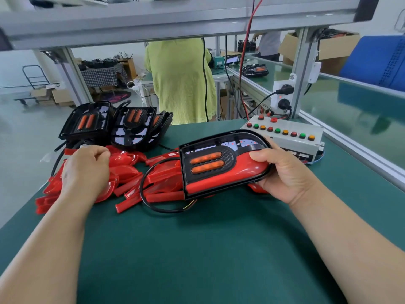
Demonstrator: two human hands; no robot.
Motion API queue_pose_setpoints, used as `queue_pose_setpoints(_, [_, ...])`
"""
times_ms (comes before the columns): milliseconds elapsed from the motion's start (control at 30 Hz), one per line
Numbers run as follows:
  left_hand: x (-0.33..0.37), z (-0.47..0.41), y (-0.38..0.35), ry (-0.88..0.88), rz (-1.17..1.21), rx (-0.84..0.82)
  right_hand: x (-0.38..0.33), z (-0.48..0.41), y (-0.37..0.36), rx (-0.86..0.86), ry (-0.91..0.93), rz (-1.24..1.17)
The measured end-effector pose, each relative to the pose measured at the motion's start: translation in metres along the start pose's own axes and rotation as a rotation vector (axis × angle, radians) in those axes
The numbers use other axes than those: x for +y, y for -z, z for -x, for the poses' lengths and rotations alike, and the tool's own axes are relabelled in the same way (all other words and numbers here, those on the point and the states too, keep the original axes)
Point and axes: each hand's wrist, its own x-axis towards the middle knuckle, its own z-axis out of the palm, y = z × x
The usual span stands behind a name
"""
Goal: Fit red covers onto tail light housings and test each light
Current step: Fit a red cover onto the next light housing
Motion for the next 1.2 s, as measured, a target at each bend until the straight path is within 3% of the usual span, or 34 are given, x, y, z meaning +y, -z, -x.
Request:
queue_pose_setpoints(267, [0.005,0.003,0.006,-0.059,-0.105,-0.033,0.004,-0.001,-0.001,0.008,-0.022,-0.007])
queue_pose_setpoints(433, [0.0,-0.001,0.016,-0.009,-0.115,0.017,0.005,-0.001,-0.001,0.053,-0.031,0.015])
queue_pose_setpoints(867, [-0.014,-0.001,0.026,0.051,-0.057,0.02,0.009,0.002,-0.007,-0.029,-0.04,0.11])
queue_pose_setpoints(1033, [-0.033,0.017,0.037,0.08,-0.072,-0.067,0.011,0.003,-0.012,-0.039,-0.061,0.132])
queue_pose_setpoints(1200, [-0.042,0.025,0.041,0.148,-0.279,-0.302,0.013,0.007,-0.018,-0.049,-0.089,0.153])
